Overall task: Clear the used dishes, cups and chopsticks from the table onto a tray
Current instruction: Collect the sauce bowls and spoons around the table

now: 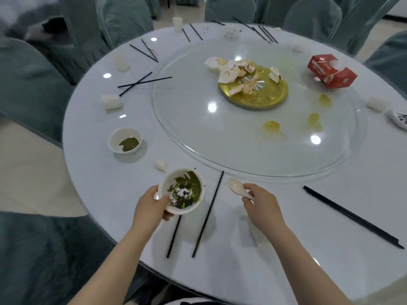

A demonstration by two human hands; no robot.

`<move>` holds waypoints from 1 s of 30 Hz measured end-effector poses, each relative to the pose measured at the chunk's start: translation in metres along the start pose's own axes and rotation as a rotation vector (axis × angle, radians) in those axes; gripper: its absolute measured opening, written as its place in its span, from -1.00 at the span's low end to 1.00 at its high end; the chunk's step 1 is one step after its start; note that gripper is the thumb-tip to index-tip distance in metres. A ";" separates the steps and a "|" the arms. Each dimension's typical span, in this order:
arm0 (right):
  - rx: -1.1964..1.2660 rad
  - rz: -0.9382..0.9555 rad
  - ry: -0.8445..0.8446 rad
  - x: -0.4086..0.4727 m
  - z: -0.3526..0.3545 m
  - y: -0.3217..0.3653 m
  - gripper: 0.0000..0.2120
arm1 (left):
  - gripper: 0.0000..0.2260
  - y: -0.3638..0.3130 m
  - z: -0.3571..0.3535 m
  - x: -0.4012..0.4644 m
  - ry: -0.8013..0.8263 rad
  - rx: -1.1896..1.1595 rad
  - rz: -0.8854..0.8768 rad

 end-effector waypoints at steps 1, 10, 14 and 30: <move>0.004 0.030 0.019 0.006 -0.006 0.011 -0.69 | -0.87 -0.002 0.012 0.001 -0.043 -0.025 -0.010; -0.039 0.223 0.174 0.069 -0.076 0.124 -0.76 | -0.88 0.000 0.112 -0.006 -0.406 -0.179 0.001; -0.107 0.247 0.179 0.096 -0.099 0.160 -0.76 | -0.88 0.005 0.137 -0.012 -0.496 -0.218 0.024; -0.272 0.354 0.140 0.111 -0.151 0.184 -0.68 | -0.86 0.021 0.187 0.002 -0.526 -0.278 0.100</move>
Point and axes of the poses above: each hand's wrist, its own x-axis towards the middle knuckle, its own z-axis out of the back of the hand, y = z × x, the point moved 1 cm from there along x, towards the middle knuckle, and after that the axes turned 12 degrees about -x, right-handed, at the moved point
